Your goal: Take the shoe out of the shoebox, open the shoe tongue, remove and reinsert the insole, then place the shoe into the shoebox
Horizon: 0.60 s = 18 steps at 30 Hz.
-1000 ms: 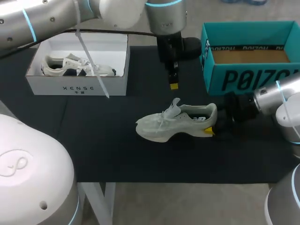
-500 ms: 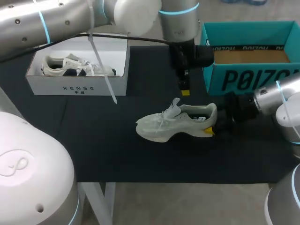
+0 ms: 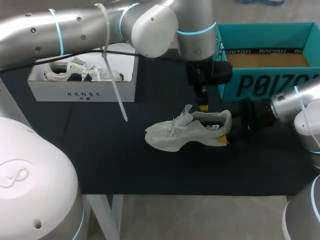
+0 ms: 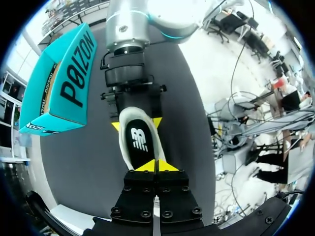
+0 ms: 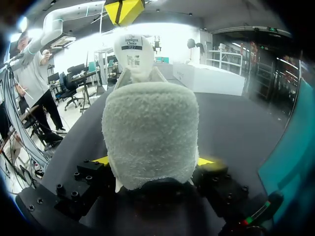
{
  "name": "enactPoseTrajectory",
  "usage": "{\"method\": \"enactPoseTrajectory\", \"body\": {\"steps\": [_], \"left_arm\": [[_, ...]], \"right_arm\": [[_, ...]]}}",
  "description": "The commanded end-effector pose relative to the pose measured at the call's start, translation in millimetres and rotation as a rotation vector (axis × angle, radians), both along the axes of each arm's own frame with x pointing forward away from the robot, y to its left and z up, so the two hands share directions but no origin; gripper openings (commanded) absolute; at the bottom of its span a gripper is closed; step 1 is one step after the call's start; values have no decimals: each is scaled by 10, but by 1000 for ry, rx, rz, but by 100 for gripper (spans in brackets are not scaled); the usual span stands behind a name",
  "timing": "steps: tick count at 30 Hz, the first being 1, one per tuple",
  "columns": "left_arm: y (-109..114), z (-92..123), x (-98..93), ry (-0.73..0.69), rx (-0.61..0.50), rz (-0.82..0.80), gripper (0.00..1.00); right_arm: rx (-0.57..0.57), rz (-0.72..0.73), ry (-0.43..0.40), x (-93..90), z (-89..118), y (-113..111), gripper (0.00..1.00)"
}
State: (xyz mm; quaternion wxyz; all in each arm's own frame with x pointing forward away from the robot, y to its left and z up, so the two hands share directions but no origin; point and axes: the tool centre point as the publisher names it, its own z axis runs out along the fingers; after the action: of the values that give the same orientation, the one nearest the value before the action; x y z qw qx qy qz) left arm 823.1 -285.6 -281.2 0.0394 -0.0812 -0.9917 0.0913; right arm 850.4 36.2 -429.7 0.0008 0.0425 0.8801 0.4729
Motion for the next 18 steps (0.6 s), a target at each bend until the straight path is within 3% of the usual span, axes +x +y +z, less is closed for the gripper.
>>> {"method": "enactPoseTrajectory", "body": {"steps": [1,7,18], "left_arm": [[-167,-125,-17,-15,28,-6,0],[-278,-297,-4,-17,49,14,0],[-275,-323,0,-3,67,27,0]], "right_arm": [[-4,-1,0,-13,-44,3,0],[-4,-1,0,-13,-44,3,0],[-4,-1,0,-13,-44,3,0]]}}
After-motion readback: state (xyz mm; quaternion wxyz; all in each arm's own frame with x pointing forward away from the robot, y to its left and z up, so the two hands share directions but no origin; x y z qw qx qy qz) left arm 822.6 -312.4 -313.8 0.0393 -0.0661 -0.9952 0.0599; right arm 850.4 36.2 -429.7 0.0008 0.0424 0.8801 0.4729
